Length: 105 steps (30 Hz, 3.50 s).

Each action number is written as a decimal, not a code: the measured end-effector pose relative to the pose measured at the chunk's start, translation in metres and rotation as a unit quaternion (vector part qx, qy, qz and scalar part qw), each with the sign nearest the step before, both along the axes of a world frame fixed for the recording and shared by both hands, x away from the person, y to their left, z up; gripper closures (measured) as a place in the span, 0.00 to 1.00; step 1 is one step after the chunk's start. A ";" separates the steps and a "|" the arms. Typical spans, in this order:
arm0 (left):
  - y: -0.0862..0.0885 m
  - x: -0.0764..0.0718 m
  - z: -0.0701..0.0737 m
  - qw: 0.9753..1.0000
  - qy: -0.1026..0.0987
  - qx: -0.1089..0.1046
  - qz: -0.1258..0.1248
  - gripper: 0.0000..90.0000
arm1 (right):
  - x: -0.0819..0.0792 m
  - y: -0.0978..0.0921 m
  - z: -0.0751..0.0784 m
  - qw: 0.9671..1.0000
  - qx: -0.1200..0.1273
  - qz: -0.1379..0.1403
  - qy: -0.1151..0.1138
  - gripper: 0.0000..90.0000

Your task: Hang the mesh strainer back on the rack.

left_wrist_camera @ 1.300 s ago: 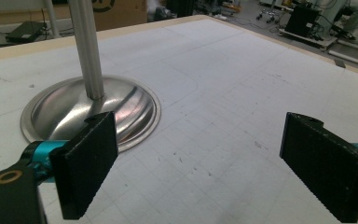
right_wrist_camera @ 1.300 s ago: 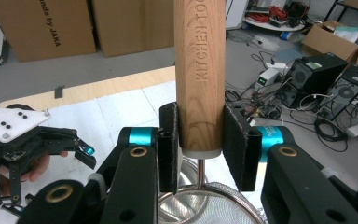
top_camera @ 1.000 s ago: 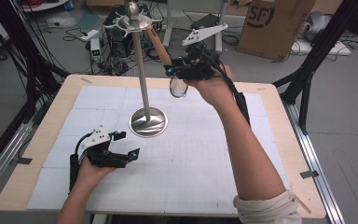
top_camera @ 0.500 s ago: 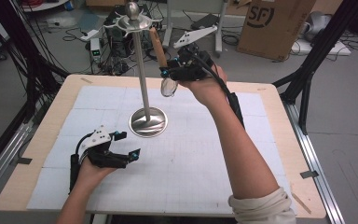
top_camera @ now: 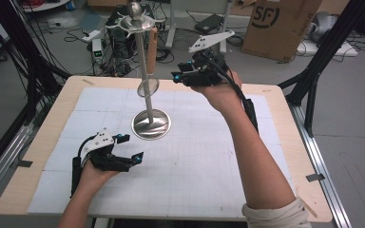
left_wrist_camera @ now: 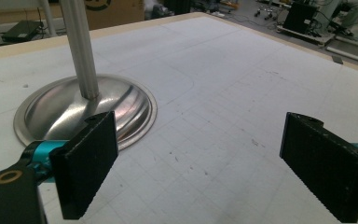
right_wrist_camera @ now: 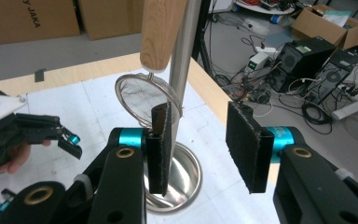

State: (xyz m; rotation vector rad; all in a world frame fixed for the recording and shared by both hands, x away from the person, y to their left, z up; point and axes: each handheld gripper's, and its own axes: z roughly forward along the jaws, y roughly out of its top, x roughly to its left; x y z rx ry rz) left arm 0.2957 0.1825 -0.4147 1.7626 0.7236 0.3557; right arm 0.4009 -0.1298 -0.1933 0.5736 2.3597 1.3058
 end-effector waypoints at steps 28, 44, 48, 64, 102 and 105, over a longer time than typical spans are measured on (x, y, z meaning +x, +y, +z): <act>-0.001 0.000 -0.001 1.000 0.000 0.001 -0.003 0.13 | -0.038 -0.067 -0.050 1.000 0.030 0.001 0.010 0.49; -0.002 0.000 -0.001 1.000 -0.001 0.002 -0.005 0.13 | -0.058 -0.096 -0.087 0.998 0.053 -0.007 0.027 0.42; -0.003 0.000 -0.002 1.000 -0.001 0.006 -0.005 0.13 | -0.062 -0.102 -0.097 0.998 0.055 -0.011 0.031 0.41; -0.003 -0.001 -0.002 1.000 0.000 0.003 -0.005 0.13 | -0.079 -0.122 -0.130 0.996 0.075 -0.038 0.040 0.35; -0.009 0.001 0.001 1.000 -0.002 -0.006 -0.016 0.13 | -0.091 -0.135 -0.191 0.990 0.085 -0.074 0.085 0.23; -0.008 0.000 0.002 1.000 -0.004 -0.006 -0.016 0.13 | -0.091 -0.133 -0.190 0.990 0.087 -0.072 0.084 0.23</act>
